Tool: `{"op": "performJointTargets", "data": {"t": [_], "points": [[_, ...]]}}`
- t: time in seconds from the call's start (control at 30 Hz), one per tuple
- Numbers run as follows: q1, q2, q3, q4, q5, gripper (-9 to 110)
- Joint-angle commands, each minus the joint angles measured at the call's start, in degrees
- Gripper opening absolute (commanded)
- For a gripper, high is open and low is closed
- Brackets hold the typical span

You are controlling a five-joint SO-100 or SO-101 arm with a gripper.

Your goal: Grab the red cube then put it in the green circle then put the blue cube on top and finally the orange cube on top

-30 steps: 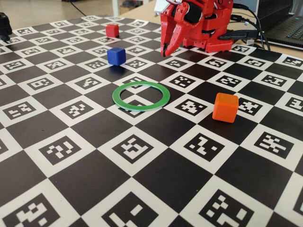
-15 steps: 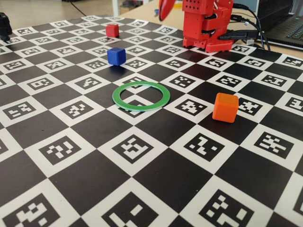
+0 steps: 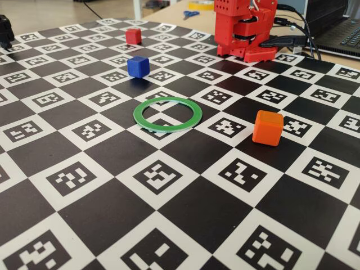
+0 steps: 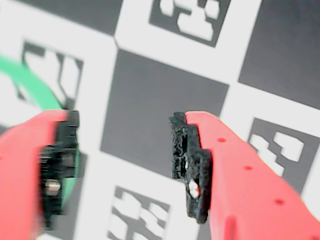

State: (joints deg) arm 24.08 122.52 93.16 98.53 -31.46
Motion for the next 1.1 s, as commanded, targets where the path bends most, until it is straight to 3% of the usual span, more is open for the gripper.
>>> {"op": "performJointTargets", "data": {"t": [0.0,0.3,0.6,0.87,1.07], "points": [[7.47,-4.39,-8.61,2.37,4.75,25],[23.03,-13.54,-9.93,0.26,12.3,33],[30.41,-16.08,-6.86,-6.77,33.4,39],[36.47,-18.9,-1.85,-12.04,40.17,45],[40.25,-23.03,2.29,-18.19,39.02,48]]}}
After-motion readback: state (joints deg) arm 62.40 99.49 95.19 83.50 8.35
